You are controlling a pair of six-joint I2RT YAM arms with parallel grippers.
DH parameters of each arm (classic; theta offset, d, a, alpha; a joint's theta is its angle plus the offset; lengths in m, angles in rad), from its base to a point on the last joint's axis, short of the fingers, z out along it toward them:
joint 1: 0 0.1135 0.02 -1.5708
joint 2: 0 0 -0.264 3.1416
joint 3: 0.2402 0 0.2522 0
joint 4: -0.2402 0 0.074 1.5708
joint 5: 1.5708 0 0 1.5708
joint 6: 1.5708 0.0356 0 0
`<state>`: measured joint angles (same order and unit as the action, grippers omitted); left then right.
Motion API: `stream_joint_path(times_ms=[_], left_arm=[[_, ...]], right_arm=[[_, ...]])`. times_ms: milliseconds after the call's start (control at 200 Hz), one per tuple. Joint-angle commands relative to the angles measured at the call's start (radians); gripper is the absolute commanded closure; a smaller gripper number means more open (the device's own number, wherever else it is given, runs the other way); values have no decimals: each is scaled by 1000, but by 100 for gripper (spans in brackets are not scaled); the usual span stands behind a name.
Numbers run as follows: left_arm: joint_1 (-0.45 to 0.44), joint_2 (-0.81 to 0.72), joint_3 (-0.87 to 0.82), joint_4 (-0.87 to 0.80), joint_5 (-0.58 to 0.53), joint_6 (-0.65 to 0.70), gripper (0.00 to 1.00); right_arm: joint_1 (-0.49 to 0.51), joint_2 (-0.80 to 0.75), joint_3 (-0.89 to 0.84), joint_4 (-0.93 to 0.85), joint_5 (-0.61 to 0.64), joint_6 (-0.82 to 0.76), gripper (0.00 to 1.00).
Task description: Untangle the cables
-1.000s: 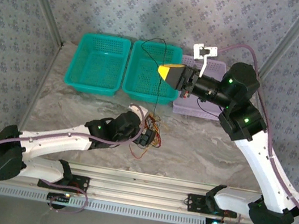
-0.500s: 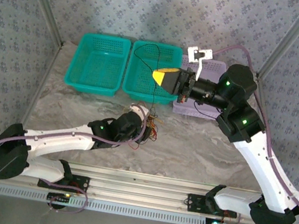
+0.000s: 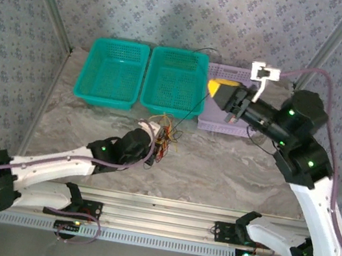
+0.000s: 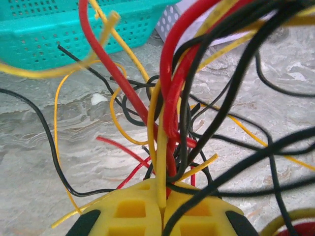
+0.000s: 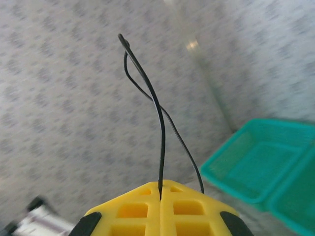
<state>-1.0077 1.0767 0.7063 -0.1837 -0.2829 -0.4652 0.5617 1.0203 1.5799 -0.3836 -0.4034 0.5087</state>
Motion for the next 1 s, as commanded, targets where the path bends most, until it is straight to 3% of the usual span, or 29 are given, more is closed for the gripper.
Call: stream_joint_path(times_ms=[0, 270, 500, 725, 789, 919, 994], left_arm=[[12, -111, -35, -180, -53, -38, 100], [14, -309, -15, -457, 1, -111, 100], [0, -303, 73, -684, 41, -210, 100], [-11, -228, 184, -812, 165, -193, 100], [-11, -192, 202, -828, 153, -201, 100], [-11, -160, 212, -766, 106, -213, 100], [-9, -158, 221, -722, 63, -227, 100]], right_arm=[[-73, -83, 4, -33, 243, -101, 100], [-220, -135, -76, -98, 495, -82, 100], [-307, -177, -151, -128, 689, -66, 100], [-326, -153, -163, -145, 805, -108, 100], [-331, -134, -162, -138, 742, -111, 100], [-330, -81, -177, -96, 395, -32, 100], [-329, -68, -199, -43, 236, -11, 87]])
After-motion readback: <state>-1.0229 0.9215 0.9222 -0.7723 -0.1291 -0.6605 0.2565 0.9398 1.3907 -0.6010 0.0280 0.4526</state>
